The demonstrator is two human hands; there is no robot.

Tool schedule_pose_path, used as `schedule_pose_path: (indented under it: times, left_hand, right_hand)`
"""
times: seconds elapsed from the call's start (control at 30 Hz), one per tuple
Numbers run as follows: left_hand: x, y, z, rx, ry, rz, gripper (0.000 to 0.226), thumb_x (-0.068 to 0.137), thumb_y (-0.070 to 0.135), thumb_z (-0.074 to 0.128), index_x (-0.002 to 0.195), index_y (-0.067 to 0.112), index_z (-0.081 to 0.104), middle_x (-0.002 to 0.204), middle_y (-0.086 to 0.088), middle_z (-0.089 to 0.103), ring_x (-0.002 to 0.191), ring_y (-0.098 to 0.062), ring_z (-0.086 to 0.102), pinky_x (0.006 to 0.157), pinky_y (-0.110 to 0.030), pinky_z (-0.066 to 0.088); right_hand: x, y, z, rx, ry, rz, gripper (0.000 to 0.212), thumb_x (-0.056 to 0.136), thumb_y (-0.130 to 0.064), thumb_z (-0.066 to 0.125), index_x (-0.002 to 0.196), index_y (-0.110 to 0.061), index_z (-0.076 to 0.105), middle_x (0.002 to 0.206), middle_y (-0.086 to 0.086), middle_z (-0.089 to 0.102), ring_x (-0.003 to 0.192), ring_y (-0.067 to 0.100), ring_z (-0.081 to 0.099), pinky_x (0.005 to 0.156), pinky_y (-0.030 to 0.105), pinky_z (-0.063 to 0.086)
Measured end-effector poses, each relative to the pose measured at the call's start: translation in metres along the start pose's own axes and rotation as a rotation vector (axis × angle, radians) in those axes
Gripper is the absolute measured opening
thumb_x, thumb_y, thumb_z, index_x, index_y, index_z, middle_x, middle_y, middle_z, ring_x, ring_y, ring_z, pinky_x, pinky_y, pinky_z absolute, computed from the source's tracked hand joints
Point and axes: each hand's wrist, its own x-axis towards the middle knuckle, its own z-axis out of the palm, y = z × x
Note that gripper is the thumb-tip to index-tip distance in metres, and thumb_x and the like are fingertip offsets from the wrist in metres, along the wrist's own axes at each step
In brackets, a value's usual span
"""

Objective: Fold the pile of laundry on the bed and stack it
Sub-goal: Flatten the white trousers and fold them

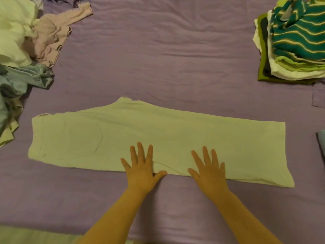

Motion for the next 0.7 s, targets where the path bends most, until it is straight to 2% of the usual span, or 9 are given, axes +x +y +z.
schedule_pose_path:
  times: [0.07,0.13,0.2,0.27,0.3,0.33,0.4,0.53,0.7]
  left_hand:
    - [0.003,-0.008,-0.002,0.009,-0.031,-0.004,0.109,0.071,0.089,0.027,0.133,0.031,-0.042,0.14,-0.009,-0.05,0.13,-0.038,-0.041,0.107,-0.071,-0.001]
    - [0.006,-0.01,-0.006,-0.011,-0.051,0.02,0.114,0.072,0.085,0.039,0.132,0.032,-0.043,0.14,-0.009,-0.049,0.131,-0.038,-0.039,0.106,-0.07,0.0]
    - [0.004,-0.006,-0.012,-0.058,-0.015,0.1,0.112,0.078,0.073,0.052,0.143,0.031,-0.03,0.15,-0.01,-0.037,0.138,-0.039,-0.03,0.11,-0.066,0.002]
    - [-0.001,-0.001,-0.018,-0.179,0.108,0.258,0.089,0.08,0.047,0.071,0.151,0.025,0.022,0.159,-0.018,0.005,0.145,-0.042,-0.001,0.113,-0.062,0.018]
    - [-0.003,0.0,-0.018,-0.252,0.194,0.332,0.067,0.076,0.034,0.078,0.136,0.019,0.05,0.15,-0.02,0.03,0.141,-0.045,0.019,0.108,-0.058,0.031]
    - [-0.005,0.001,-0.018,-0.297,0.263,0.374,0.047,0.072,0.025,0.082,0.115,0.015,0.065,0.136,-0.019,0.046,0.132,-0.044,0.035,0.1,-0.052,0.04]
    - [-0.006,0.002,-0.016,-0.33,0.296,0.369,0.023,0.07,0.019,0.083,0.089,0.012,0.072,0.12,-0.014,0.057,0.119,-0.039,0.047,0.09,-0.042,0.046]
    - [0.001,0.004,-0.014,-0.427,0.255,0.284,0.01,0.078,0.022,0.077,0.082,0.013,0.075,0.119,-0.007,0.056,0.121,-0.028,0.04,0.093,-0.029,0.037]
    - [-0.003,-0.006,-0.014,-0.383,0.139,0.358,0.014,0.08,0.031,0.074,0.082,0.018,0.075,0.122,-0.001,0.053,0.127,-0.025,0.033,0.097,-0.022,0.03]
  right_hand:
    - [0.006,-0.002,0.005,0.003,0.002,0.008,0.064,0.095,-0.061,0.013,0.143,-0.038,-0.023,0.155,-0.001,-0.029,0.142,0.028,-0.025,0.113,0.061,0.007]
    - [0.012,0.007,0.005,-0.045,0.016,0.029,0.063,0.095,-0.06,0.012,0.136,-0.039,-0.031,0.155,-0.002,-0.03,0.142,0.027,-0.026,0.113,0.062,0.01]
    - [0.013,0.015,0.003,-0.066,0.022,0.037,0.063,0.095,-0.061,0.012,0.134,-0.039,-0.033,0.155,-0.001,-0.029,0.143,0.027,-0.025,0.113,0.061,0.013]
    - [0.011,0.015,0.001,-0.059,0.013,0.039,0.064,0.095,-0.06,0.014,0.137,-0.039,-0.029,0.156,0.0,-0.027,0.143,0.028,-0.024,0.113,0.061,0.014]
    - [0.011,0.014,-0.001,-0.049,0.004,0.041,0.064,0.095,-0.06,0.016,0.139,-0.04,-0.026,0.156,0.0,-0.026,0.143,0.028,-0.024,0.113,0.061,0.013]
    - [0.011,0.012,-0.003,-0.032,-0.002,0.045,0.063,0.096,-0.059,0.018,0.142,-0.042,-0.022,0.156,0.0,-0.026,0.143,0.028,-0.023,0.113,0.061,0.012]
    - [0.013,0.008,-0.006,-0.007,-0.009,0.059,0.062,0.096,-0.058,0.022,0.146,-0.044,-0.012,0.157,0.001,-0.023,0.144,0.029,-0.022,0.113,0.061,0.008]
    - [0.017,0.01,-0.007,0.042,0.022,0.073,0.063,0.094,-0.062,0.03,0.147,-0.048,-0.002,0.158,0.002,-0.02,0.143,0.031,-0.021,0.113,0.06,0.004]
    - [0.013,0.037,-0.003,0.022,0.038,0.164,0.065,0.094,-0.061,0.021,0.138,-0.047,-0.024,0.157,0.002,-0.024,0.144,0.03,-0.021,0.111,0.064,0.012]
